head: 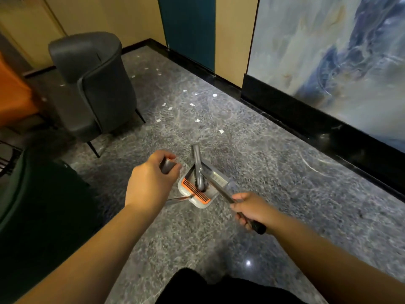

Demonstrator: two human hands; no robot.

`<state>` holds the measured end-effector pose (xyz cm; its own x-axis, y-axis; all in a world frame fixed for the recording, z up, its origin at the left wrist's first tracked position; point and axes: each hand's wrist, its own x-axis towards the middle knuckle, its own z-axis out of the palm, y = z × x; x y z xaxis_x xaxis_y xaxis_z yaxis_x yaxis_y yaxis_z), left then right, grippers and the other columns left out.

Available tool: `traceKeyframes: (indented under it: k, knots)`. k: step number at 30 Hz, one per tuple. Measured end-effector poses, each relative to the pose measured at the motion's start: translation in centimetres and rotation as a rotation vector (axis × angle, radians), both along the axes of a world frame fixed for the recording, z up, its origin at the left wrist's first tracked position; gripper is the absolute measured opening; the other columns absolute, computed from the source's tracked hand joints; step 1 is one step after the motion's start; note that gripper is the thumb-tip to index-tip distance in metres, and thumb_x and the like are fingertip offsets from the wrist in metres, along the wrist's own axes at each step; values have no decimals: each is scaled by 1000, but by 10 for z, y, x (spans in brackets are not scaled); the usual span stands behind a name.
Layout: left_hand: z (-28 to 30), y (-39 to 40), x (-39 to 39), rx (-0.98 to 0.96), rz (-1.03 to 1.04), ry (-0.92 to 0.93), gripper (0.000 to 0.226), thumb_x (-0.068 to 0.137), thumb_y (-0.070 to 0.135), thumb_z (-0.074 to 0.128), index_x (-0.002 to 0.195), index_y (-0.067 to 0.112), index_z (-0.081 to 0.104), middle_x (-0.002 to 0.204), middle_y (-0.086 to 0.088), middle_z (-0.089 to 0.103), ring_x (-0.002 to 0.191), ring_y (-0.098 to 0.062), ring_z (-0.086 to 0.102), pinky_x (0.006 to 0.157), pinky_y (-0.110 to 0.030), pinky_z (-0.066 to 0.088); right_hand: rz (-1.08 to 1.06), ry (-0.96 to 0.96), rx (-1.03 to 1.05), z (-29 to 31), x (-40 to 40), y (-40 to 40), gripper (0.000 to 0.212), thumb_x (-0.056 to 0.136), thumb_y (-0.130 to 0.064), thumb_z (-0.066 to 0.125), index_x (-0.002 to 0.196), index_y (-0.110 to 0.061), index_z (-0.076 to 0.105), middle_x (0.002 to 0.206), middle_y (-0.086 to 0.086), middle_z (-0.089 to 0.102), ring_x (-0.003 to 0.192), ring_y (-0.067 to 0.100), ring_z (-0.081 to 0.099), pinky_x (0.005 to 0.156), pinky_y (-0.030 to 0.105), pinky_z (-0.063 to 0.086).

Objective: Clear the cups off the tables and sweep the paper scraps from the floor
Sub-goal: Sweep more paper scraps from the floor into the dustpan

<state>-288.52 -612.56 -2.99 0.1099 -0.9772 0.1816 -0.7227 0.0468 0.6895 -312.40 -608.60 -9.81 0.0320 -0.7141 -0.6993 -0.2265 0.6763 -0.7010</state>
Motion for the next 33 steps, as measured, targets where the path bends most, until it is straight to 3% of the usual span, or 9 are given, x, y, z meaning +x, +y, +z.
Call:
traceKeyframes:
  k: [4,7,13,18,23,28,31,33]
  knots:
    - [-6,-70,-5,-1,9,8,22,80,42,74,95,44,58,69,29,57,66,4,56,58,-16,42,-2,-9,-13,-5,-9,-66,30,96,-6,53,126,-10,52,53,9,54,39,14,48,36,20,38]
    - [-13,-133,-8,25,9,-12,20,81,44,73,96,43,60,69,27,57,71,-5,59,59,-19,43,-20,-18,6,-13,-17,-124,23,96,-6,53,118,-11,54,50,9,55,38,16,47,35,20,37]
    - [-22,-269,-23,36,-47,-65,19,82,44,70,97,39,60,79,9,69,78,-18,66,64,-27,47,-80,-2,49,-16,-31,-243,21,94,-4,51,114,-4,58,50,10,51,37,15,44,36,17,33]
    - [-23,-367,-40,66,-107,-139,18,83,44,68,97,39,58,65,14,56,73,-21,65,59,-26,41,-185,-20,109,-12,-44,-322,26,94,-8,50,120,-7,50,55,8,46,36,12,38,39,16,25]
    - [-33,-447,-62,38,-189,-212,21,82,43,71,95,38,55,69,4,66,68,-24,65,55,-25,39,-266,-43,90,-18,-69,-393,26,94,-5,50,115,10,49,58,10,41,31,11,37,34,14,25]
    - [-62,-532,-89,101,-170,-239,21,83,45,70,94,38,53,69,5,65,67,-23,65,53,-26,43,-227,3,117,-43,-112,-492,27,94,-3,47,118,7,51,49,8,47,31,12,39,37,13,26]
    - [-83,-584,-109,148,-150,-263,18,83,44,69,92,38,54,59,11,51,60,-21,61,45,-21,36,-213,48,134,-61,-141,-555,22,92,-5,52,113,-6,58,49,8,51,34,14,42,36,17,31]
    - [-94,-619,-124,208,-140,-273,17,85,46,67,93,39,54,60,10,53,60,-20,60,46,-23,38,-186,63,149,-71,-161,-599,20,94,-10,54,114,-10,57,44,6,50,33,14,42,35,18,31]
